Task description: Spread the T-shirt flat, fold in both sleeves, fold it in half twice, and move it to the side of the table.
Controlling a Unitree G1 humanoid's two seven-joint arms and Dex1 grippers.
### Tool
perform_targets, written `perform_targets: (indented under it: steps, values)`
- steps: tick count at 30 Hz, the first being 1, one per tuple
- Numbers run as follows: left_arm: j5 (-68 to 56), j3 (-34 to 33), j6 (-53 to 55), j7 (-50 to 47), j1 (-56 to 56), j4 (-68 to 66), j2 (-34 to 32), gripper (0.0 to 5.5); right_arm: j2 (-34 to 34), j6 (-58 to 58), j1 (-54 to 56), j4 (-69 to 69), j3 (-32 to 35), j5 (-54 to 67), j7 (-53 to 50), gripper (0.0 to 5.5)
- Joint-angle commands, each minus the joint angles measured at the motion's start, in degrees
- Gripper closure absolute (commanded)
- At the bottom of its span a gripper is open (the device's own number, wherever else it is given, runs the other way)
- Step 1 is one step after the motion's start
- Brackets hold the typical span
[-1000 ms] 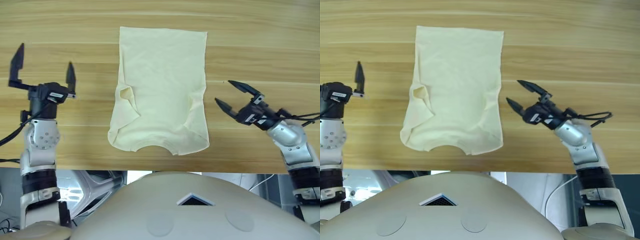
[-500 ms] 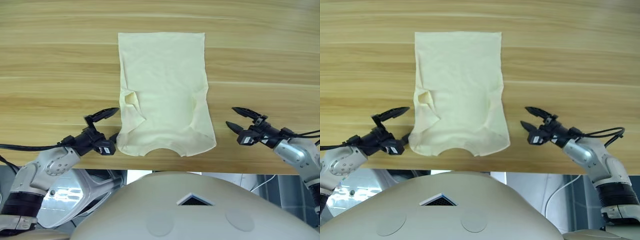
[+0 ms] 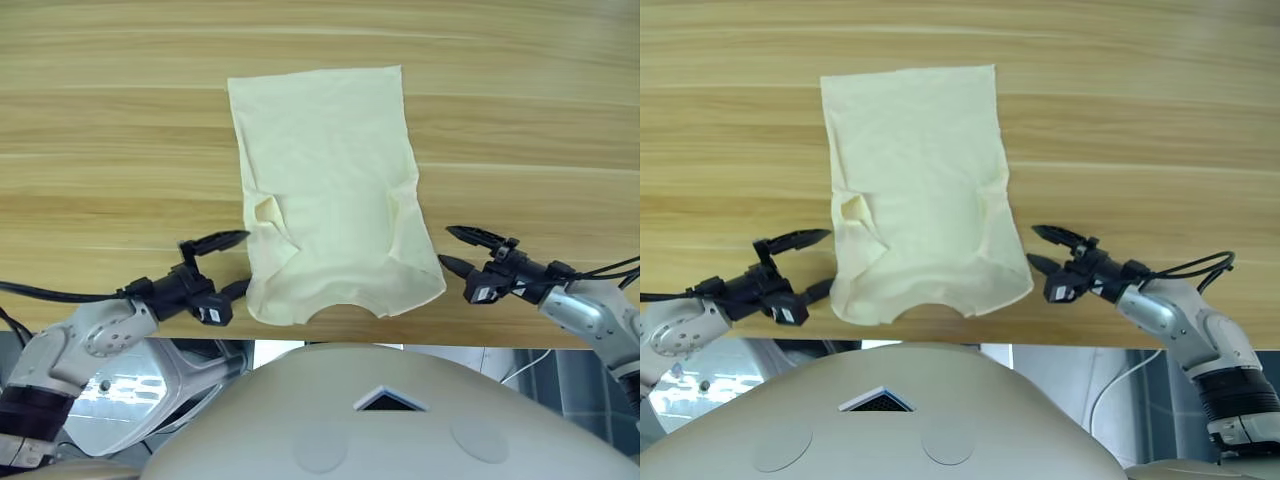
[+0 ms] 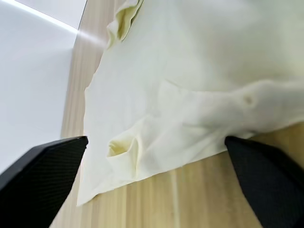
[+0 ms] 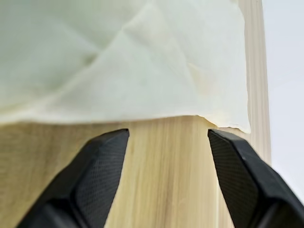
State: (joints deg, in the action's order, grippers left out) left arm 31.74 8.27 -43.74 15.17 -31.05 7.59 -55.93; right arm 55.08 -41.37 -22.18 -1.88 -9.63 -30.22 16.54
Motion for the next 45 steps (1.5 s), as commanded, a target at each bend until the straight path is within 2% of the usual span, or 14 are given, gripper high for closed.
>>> perform_targets:
  steps: [1, 7, 11, 13, 17, 21, 23, 25, 29, 31, 37, 41, 45]
  values:
    - [2.6, 3.8, 0.8, 6.9, -3.1, -0.3, -2.8, 0.10, 1.6, 1.1, -3.3, 0.2, -4.3, -2.7, 6.2, 2.40]
    - [1.8, 5.8, 0.4, 8.8, -0.8, -1.2, -2.9, 0.10, 2.7, 1.3, -4.7, 2.3, -4.3, -2.0, 6.6, 2.40]
    - [1.5, 4.5, 1.5, 8.1, -1.3, -2.3, -3.4, 0.10, 3.8, 2.3, -5.4, 1.3, -2.6, -2.0, 5.4, 2.40]
    - [1.1, 1.9, 2.3, 6.9, -3.2, -2.5, -4.6, 0.10, 3.5, 2.4, -4.8, 1.0, -2.7, -2.1, 5.4, 2.40]
    - [1.0, 0.7, 2.8, 6.3, -1.5, -5.3, -3.7, 0.10, 0.9, 2.6, -0.4, -0.2, -4.1, -3.0, 4.9, 2.40]
    - [1.5, -0.1, 3.8, 5.5, -0.6, -8.3, -3.6, 0.10, 1.0, 1.3, 3.5, 1.2, 0.8, 3.6, 2.8, 2.40]
    - [1.4, -0.8, 4.5, 4.7, -0.4, -9.3, -3.4, 0.10, -0.4, 0.9, 8.8, 1.3, 2.1, 7.3, 2.6, 2.40]
    - [2.2, -1.7, 5.4, 3.6, 0.3, -11.0, -3.1, 0.10, -3.0, 0.8, 16.4, 0.4, 1.5, 9.7, 3.5, 2.40]
    - [3.0, -2.9, 8.2, 0.2, 1.9, -15.5, -1.8, 0.10, -16.0, 3.1, 36.1, -9.0, -6.4, 8.2, 6.1, 2.40]
    - [3.5, -2.5, 9.1, -1.1, 2.9, -16.9, -0.8, 0.10, -21.3, 3.8, 42.7, -16.0, -9.4, 5.2, 5.3, 2.40]
    - [2.2, -1.8, 9.1, -3.4, 4.5, -15.4, 1.5, 0.10, -37.9, 10.4, 61.2, -50.4, -16.6, -4.5, -6.9, 2.40]
    - [-1.2, 0.3, 5.7, -2.1, 4.3, -10.8, 3.1, 0.10, -40.9, 10.5, 62.9, -61.5, -18.2, -5.9, -10.7, 2.40]
    - [-1.0, -0.9, 7.0, -2.2, 2.8, -7.9, 2.9, 0.10, -38.7, 6.7, 60.3, -62.9, -18.9, -5.8, -11.3, 2.40]
